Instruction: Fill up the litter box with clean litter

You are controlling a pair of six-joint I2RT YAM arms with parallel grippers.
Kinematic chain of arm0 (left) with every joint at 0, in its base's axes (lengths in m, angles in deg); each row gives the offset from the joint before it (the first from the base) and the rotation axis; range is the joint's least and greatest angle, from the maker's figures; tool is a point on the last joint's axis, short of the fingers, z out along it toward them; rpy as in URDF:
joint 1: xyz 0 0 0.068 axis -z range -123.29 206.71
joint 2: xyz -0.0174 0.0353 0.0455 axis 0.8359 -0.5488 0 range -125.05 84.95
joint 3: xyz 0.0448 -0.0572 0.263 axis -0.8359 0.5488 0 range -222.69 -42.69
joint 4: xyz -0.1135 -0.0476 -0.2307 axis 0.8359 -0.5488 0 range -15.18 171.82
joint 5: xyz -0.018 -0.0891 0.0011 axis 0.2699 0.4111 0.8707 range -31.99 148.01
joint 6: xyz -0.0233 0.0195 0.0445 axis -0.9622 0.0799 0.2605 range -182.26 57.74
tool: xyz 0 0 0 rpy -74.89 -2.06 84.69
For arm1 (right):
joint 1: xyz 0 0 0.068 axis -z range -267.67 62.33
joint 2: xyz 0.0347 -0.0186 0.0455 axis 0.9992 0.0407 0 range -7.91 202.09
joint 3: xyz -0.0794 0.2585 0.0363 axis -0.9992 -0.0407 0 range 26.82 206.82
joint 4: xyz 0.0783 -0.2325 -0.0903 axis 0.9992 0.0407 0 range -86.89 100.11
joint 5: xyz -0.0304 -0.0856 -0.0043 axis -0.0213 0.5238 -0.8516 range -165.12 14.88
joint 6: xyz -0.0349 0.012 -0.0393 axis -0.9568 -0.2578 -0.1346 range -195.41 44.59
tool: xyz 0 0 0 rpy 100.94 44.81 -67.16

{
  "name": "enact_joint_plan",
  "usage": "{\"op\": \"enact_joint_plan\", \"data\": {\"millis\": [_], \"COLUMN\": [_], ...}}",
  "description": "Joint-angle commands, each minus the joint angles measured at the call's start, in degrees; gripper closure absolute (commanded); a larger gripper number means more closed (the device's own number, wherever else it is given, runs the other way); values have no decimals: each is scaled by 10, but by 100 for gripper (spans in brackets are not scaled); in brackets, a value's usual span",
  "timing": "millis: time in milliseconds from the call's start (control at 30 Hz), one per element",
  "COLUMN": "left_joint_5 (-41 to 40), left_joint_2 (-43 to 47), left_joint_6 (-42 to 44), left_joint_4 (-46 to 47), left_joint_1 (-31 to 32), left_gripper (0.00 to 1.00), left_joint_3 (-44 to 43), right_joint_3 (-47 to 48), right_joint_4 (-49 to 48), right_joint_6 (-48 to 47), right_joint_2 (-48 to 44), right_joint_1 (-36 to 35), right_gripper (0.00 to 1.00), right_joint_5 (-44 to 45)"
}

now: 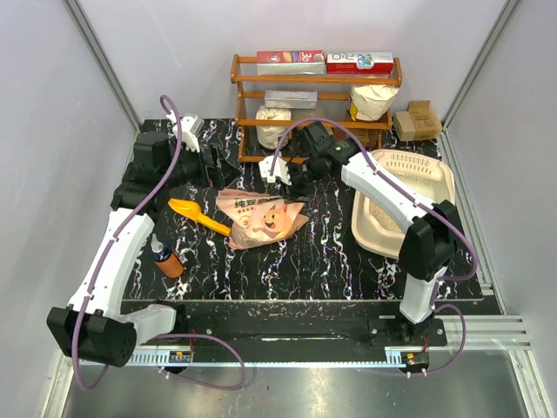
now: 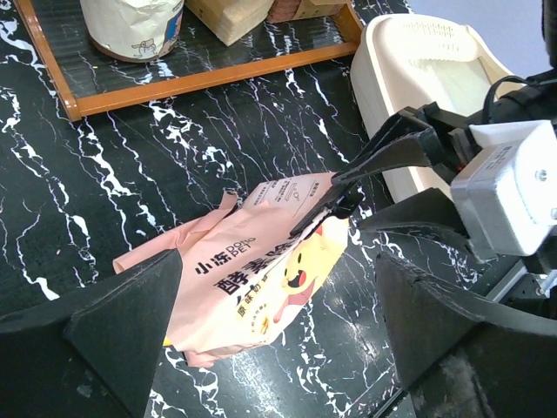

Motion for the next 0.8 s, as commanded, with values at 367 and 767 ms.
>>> {"op": "enact_joint_plan", "data": {"millis": [367,767], "left_joint_5": [29,30], "left_joint_2": [9,3], "left_joint_6": [-17,-12], "left_joint_4": [43,48], "left_joint_1": [-4,-4], "left_gripper": [4,5], "left_joint_3": [4,8], "right_joint_3": [10,9], "right_joint_4": [-35,-58], "right_joint_6": [-18,51], "right_joint_2": [1,-81], "right_joint_1": [-13,-11], "right_gripper": [63,98], "right_joint_5": [52,59]}}
